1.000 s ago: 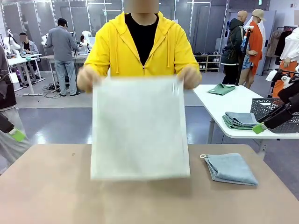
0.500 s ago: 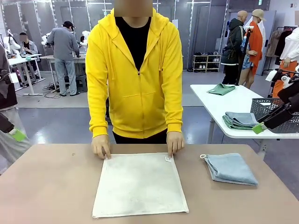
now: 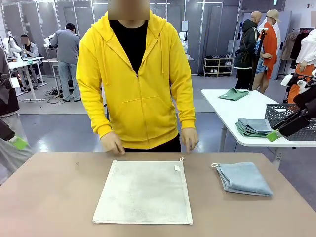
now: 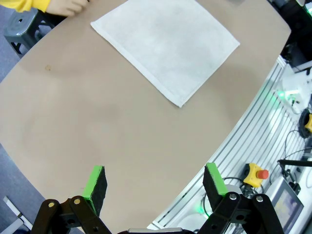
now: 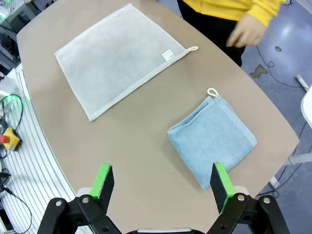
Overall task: Fold the towels and place them in the basket.
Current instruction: When a person lays out a Towel with hook on the table, fold it in half twice.
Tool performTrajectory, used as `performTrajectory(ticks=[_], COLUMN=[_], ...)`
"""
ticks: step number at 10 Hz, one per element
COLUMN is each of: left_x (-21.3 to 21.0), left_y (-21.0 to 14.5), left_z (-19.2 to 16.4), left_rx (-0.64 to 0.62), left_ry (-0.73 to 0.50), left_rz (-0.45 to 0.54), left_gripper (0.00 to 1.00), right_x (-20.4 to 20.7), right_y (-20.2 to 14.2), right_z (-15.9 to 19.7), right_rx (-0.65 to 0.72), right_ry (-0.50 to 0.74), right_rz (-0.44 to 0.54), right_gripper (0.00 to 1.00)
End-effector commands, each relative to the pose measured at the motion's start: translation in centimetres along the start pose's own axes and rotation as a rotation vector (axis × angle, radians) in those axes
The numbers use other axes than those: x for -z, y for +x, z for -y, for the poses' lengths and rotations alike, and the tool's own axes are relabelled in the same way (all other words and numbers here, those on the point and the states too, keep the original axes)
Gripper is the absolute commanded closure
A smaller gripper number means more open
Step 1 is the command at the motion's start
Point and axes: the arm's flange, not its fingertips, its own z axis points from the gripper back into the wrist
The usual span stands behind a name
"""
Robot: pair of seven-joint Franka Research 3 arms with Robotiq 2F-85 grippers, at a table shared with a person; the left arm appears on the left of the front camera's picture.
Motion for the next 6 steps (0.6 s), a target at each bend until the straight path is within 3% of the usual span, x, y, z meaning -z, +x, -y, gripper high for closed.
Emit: performTrajectory(ticks=[1,5,6], left_x=[-0.24,0.0,0.32], left_y=[0.2,0.0,0.37], left_z=[-0.15,0.0,0.57], left_rx=[0.004,0.0,0.089], left_ry=[0.005,0.0,0.041], left_rz=[-0.003,0.0,-0.048], left_gripper=[0.0,0.0,0.0], right_x=[-0.1,-0.1,0.0], right_y=[0.33,0.33,0.0], right_z=[0.22,0.22,0.0], right_rx=[0.004,0.004,0.0], right_ry=[-0.003,-0.003,0.0], right_rz=[-0.005,-0.005,0.0], right_gripper=[0.0,0.0,0.0])
